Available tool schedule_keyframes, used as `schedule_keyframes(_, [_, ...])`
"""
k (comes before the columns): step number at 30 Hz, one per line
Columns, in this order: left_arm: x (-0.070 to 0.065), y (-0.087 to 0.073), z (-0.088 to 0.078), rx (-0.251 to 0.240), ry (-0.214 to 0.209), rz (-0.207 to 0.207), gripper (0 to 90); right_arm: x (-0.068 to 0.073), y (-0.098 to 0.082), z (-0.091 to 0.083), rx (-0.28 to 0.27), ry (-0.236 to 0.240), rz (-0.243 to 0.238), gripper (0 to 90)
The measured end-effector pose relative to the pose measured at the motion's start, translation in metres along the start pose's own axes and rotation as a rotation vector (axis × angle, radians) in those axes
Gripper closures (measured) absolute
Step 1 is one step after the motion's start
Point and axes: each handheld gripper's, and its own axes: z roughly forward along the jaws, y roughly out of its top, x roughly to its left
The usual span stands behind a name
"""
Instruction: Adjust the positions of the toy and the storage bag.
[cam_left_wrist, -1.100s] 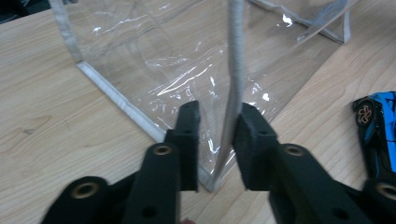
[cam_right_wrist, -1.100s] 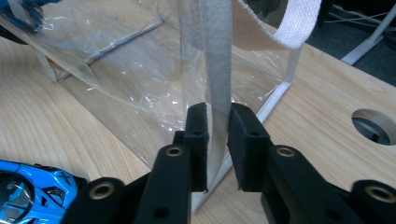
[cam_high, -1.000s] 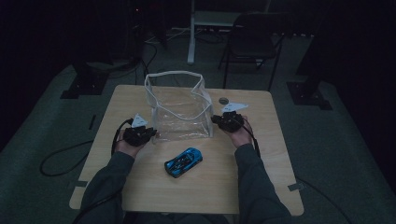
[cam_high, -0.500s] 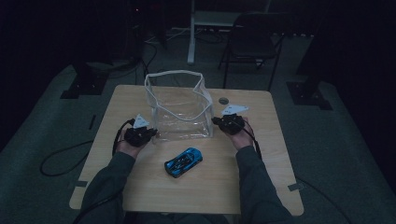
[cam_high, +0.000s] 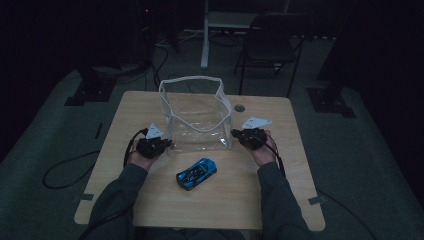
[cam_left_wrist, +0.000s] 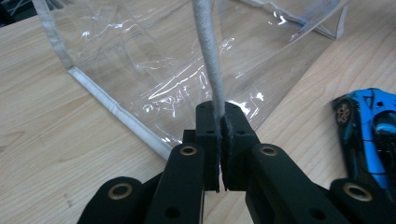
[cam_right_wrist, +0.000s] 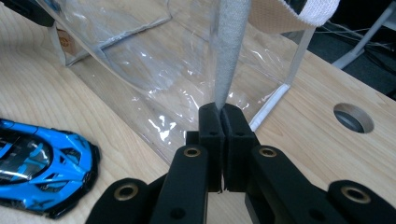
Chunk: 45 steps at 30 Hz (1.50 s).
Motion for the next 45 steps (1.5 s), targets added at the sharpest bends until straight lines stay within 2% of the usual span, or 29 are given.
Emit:
schedule_keyframes(5, [-0.006, 0.003, 0.003, 0.002, -0.01, 0.015, 87.3, 0.002, -0.009, -0.01, -0.022, -0.007, 0.025, 88.6])
schedule_keyframes(16, [-0.017, 0.007, 0.007, 0.0, -0.039, 0.036, 87.3, 0.007, -0.02, -0.029, -0.013, -0.031, -0.001, 88.6])
schedule_keyframes(30, [-0.035, 0.017, 0.018, 0.005, -0.076, 0.079, 87.3, 0.006, -0.04, -0.055, -0.027, -0.065, 0.027, 88.5])
schedule_keyframes(45, [-0.049, 0.02, 0.021, 0.003, -0.091, 0.1, 87.2, 0.005, -0.052, -0.07, -0.046, -0.08, 0.047, 88.4])
